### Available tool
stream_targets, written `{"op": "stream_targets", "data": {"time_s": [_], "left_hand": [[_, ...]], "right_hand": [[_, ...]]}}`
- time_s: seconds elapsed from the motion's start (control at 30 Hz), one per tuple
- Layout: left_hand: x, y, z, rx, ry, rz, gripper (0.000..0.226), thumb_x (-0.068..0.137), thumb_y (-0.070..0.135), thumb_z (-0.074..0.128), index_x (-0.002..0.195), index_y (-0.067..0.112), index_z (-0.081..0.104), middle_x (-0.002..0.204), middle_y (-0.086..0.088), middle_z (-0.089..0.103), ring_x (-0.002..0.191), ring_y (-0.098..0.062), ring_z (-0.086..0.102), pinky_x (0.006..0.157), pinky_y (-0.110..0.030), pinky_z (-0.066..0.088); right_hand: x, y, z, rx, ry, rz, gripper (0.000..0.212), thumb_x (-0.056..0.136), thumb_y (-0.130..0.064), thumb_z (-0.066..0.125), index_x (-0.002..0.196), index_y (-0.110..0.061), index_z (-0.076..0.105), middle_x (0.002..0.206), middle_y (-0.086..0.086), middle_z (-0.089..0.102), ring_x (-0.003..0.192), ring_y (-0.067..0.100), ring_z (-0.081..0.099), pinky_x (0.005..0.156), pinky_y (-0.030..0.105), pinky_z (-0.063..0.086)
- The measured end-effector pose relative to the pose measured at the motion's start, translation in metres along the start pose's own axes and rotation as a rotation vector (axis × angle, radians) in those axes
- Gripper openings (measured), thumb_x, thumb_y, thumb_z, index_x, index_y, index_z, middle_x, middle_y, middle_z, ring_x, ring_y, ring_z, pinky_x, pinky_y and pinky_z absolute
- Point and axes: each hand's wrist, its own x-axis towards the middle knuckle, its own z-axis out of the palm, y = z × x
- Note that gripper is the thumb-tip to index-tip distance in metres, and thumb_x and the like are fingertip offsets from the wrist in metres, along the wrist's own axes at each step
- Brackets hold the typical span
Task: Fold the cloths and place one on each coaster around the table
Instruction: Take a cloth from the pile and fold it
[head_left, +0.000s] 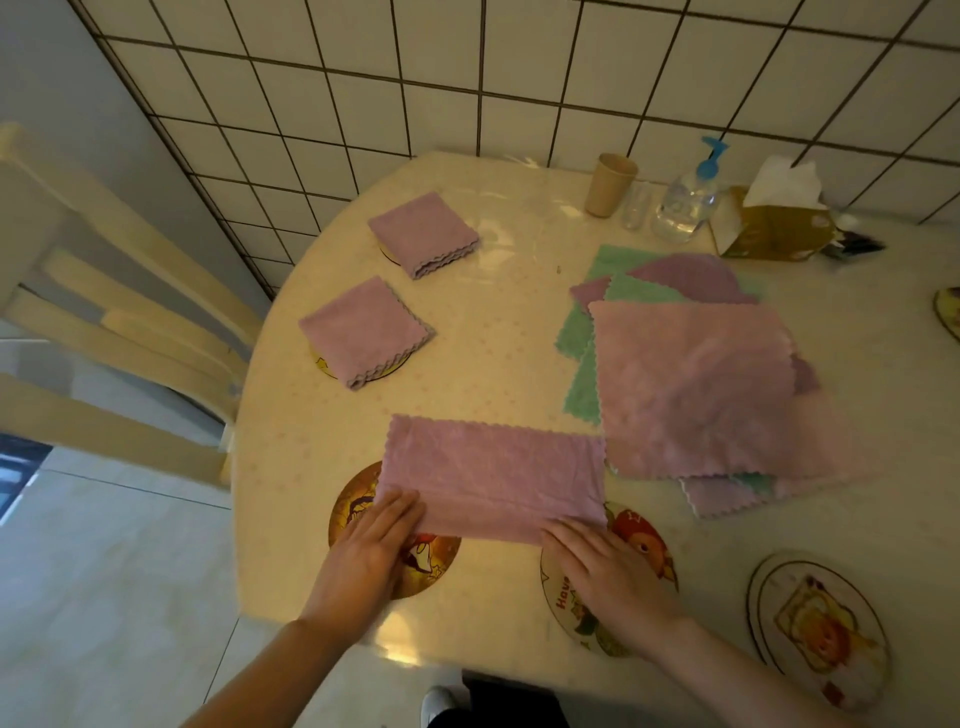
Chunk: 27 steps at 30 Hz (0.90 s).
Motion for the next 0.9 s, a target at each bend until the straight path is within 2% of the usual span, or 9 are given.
{"op": "stream_targets", "data": {"time_s": [0.07, 0.13, 0.3, 0.4, 0.6, 0.7, 0.77, 0.83, 0.9], "left_hand": [[0.003, -0.003, -0.009, 0.074, -0.035, -0.002, 0.072, 0.06, 0.014, 0.087, 0.127, 0.015, 0.06, 0.131, -0.004, 0.059, 0.119, -0.021, 0.058, 0.098, -0.04, 0.046], [0.008, -0.002, -0.013, 0.141, -0.034, 0.028, 0.074, 0.055, 0.019, 0.091, 0.123, 0.014, 0.064, 0.124, -0.004, 0.064, 0.113, -0.021, 0.062, 0.094, -0.038, 0.049], [0.022, -0.006, -0.016, 0.244, -0.026, 0.149, 0.067, 0.044, 0.017, 0.094, 0.107, 0.01, 0.073, 0.109, -0.007, 0.071, 0.101, -0.023, 0.068, 0.075, -0.034, 0.06], [0.03, -0.013, -0.027, 0.25, -0.04, 0.244, 0.058, 0.042, 0.014, 0.095, 0.097, 0.01, 0.076, 0.101, -0.007, 0.074, 0.091, -0.021, 0.071, 0.071, -0.03, 0.059], [0.046, -0.02, -0.063, 0.175, 0.016, 0.27, 0.057, 0.048, -0.002, 0.088, 0.102, 0.002, 0.073, 0.107, -0.013, 0.071, 0.096, -0.026, 0.07, 0.077, -0.036, 0.059], [0.026, -0.039, -0.078, 0.162, 0.022, 0.246, 0.044, 0.058, -0.006, 0.084, 0.1, 0.003, 0.074, 0.109, -0.016, 0.07, 0.1, -0.03, 0.068, 0.082, -0.042, 0.057], [0.014, -0.058, -0.079, 0.158, 0.041, 0.124, 0.039, 0.062, -0.011, 0.08, 0.099, 0.002, 0.074, 0.105, -0.019, 0.071, 0.098, -0.036, 0.068, 0.079, -0.049, 0.056], [0.001, -0.066, -0.072, 0.165, 0.06, 0.01, 0.034, 0.076, -0.007, 0.068, 0.108, 0.005, 0.071, 0.114, -0.019, 0.068, 0.108, -0.041, 0.063, 0.089, -0.053, 0.051], [-0.018, -0.055, -0.057, 0.159, 0.043, 0.06, 0.042, 0.086, 0.007, 0.044, 0.123, 0.01, 0.064, 0.129, -0.014, 0.061, 0.121, -0.038, 0.055, 0.1, -0.052, 0.046]], "right_hand": [[0.007, -0.001, -0.003, -0.008, 0.009, 0.006, 0.094, 0.038, -0.004, 0.088, 0.126, -0.01, 0.058, 0.13, 0.005, 0.059, 0.117, 0.021, 0.058, 0.093, 0.036, 0.05], [0.013, -0.004, -0.007, -0.011, 0.002, 0.024, 0.087, 0.039, -0.001, 0.084, 0.122, -0.012, 0.059, 0.124, 0.005, 0.059, 0.113, 0.024, 0.058, 0.091, 0.037, 0.052], [0.021, -0.005, -0.012, 0.014, 0.027, 0.112, 0.076, 0.042, 0.004, 0.075, 0.111, -0.019, 0.054, 0.101, 0.004, 0.052, 0.085, 0.022, 0.053, 0.067, 0.032, 0.051], [0.017, -0.005, -0.018, 0.014, 0.038, 0.1, 0.073, 0.046, 0.006, 0.074, 0.113, -0.016, 0.055, 0.103, 0.001, 0.053, 0.088, 0.02, 0.052, 0.067, 0.029, 0.048], [0.01, -0.015, -0.031, 0.112, 0.078, 0.006, 0.072, 0.05, 0.014, 0.067, 0.115, -0.013, 0.055, 0.104, -0.002, 0.057, 0.09, 0.015, 0.052, 0.071, 0.022, 0.051], [-0.007, -0.047, -0.038, 0.199, 0.036, -0.074, 0.069, 0.05, 0.012, 0.067, 0.112, -0.017, 0.057, 0.098, -0.007, 0.053, 0.079, 0.004, 0.041, 0.057, 0.007, 0.029], [-0.01, -0.076, -0.034, 0.267, 0.016, -0.141, 0.064, 0.059, 0.01, 0.066, 0.115, -0.019, 0.055, 0.1, -0.006, 0.051, 0.077, 0.002, 0.04, 0.052, 0.009, 0.027], [-0.002, -0.102, -0.025, 0.365, 0.039, -0.2, 0.059, 0.071, 0.012, 0.056, 0.122, -0.017, 0.051, 0.105, -0.002, 0.047, 0.088, 0.01, 0.045, 0.059, 0.02, 0.04], [0.009, -0.124, -0.021, 0.408, 0.055, -0.179, 0.055, 0.075, 0.012, 0.05, 0.123, -0.015, 0.049, 0.108, 0.001, 0.048, 0.096, 0.017, 0.046, 0.067, 0.028, 0.042]]}}
